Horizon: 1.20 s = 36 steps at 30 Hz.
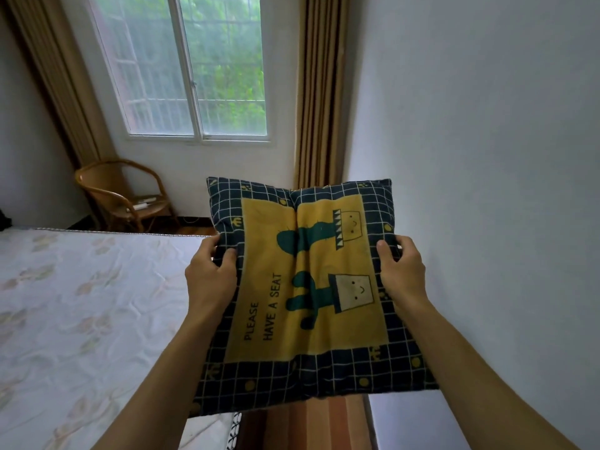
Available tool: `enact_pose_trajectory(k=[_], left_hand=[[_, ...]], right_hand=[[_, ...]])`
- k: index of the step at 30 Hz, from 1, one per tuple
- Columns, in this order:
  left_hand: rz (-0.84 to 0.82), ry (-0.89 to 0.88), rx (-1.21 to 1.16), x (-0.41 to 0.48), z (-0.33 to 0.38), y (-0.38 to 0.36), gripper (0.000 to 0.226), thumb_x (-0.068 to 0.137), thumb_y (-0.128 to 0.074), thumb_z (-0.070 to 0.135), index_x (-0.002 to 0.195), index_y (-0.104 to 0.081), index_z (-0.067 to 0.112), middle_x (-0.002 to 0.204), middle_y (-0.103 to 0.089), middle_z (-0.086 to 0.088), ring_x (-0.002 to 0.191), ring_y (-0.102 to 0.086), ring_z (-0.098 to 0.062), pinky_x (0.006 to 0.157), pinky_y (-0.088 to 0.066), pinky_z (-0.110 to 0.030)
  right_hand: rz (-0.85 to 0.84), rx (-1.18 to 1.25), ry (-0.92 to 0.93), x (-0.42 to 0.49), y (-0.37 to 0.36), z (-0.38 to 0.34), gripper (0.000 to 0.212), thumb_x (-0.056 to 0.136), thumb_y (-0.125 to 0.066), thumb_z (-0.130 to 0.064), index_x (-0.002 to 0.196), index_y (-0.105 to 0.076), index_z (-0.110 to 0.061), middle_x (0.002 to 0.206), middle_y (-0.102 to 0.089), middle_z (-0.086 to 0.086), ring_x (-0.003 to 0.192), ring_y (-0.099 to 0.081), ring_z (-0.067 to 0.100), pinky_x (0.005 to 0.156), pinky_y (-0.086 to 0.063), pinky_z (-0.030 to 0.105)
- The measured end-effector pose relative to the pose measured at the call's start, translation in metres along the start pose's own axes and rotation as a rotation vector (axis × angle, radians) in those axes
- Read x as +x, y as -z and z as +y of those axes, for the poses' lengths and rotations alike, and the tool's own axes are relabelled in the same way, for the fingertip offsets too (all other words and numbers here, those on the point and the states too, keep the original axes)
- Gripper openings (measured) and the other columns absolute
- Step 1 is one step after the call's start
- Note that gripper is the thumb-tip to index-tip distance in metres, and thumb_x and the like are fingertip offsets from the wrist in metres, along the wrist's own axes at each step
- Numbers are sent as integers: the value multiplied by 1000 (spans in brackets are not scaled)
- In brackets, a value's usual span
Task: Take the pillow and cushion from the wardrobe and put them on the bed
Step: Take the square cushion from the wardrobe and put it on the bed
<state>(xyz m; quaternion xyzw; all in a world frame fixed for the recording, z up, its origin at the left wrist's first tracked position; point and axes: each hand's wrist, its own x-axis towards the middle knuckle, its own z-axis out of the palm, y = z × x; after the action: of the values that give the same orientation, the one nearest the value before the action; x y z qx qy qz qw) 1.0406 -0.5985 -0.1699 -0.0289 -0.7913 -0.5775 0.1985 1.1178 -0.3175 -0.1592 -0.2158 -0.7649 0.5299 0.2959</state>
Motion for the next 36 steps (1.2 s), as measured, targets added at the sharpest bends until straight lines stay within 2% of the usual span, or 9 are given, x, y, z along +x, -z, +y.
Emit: enact_pose_trajectory(k=[3, 6, 9, 15, 19, 24, 29, 36], left_hand=[[19, -4, 11, 36, -19, -26, 31, 97, -57, 24, 127, -58, 24, 102, -61, 10, 91, -60, -12, 67, -45, -22], [7, 24, -3, 76, -38, -56, 29, 97, -57, 24, 126, -59, 25, 99, -60, 12, 91, -61, -14, 69, -48, -27], [3, 13, -17, 129, -55, -92, 29, 97, -57, 23, 126, -58, 23, 101, -60, 10, 93, -61, -17, 72, -49, -30], [-24, 5, -70, 245, -75, -155, 26, 96, -59, 22, 122, -60, 25, 105, -65, 7, 96, -64, -17, 81, -55, -40], [-40, -2, -95, 314, -77, -194, 24, 96, -58, 19, 119, -60, 26, 101, -65, 11, 95, -64, -13, 79, -54, -34], [-56, 6, -47, 400, -97, -256, 27, 97, -58, 21, 124, -59, 25, 108, -65, 6, 92, -63, -10, 76, -54, -33], [-36, 37, 3, 486, -121, -328, 35, 98, -56, 24, 132, -57, 19, 118, -67, -3, 105, -64, -24, 88, -55, -51], [-22, 5, 20, 628, -115, -433, 31, 98, -56, 21, 129, -58, 20, 102, -69, -2, 89, -67, -17, 79, -58, -44]], right_hand=[[-17, -1, -5, 40, -23, 9, 35, 100, -52, -33, 131, -51, -17, 117, -63, 4, 101, -62, 21, 86, -56, 38], [-16, -15, -6, 82, -49, 19, 36, 100, -53, -33, 133, -50, -16, 121, -63, 5, 106, -61, 22, 92, -55, 42], [-5, -16, -6, 132, -81, 29, 36, 100, -52, -32, 133, -51, -16, 122, -63, 7, 105, -61, 22, 91, -55, 39], [7, -43, -32, 246, -147, 28, 40, 100, -52, -35, 136, -48, -17, 129, -61, 9, 115, -61, 28, 96, -54, 51], [25, -48, -25, 317, -182, 28, 40, 100, -52, -36, 136, -48, -19, 128, -61, 7, 114, -60, 27, 96, -54, 51], [33, -36, -45, 417, -230, 48, 40, 100, -52, -36, 136, -49, -20, 130, -61, 7, 116, -59, 26, 97, -54, 50], [11, 0, -34, 528, -285, 77, 40, 99, -53, -37, 135, -49, -20, 131, -60, 7, 115, -59, 25, 96, -54, 49], [-24, 26, -23, 705, -348, 89, 41, 100, -53, -36, 136, -49, -18, 134, -59, 8, 120, -57, 27, 99, -52, 49]])
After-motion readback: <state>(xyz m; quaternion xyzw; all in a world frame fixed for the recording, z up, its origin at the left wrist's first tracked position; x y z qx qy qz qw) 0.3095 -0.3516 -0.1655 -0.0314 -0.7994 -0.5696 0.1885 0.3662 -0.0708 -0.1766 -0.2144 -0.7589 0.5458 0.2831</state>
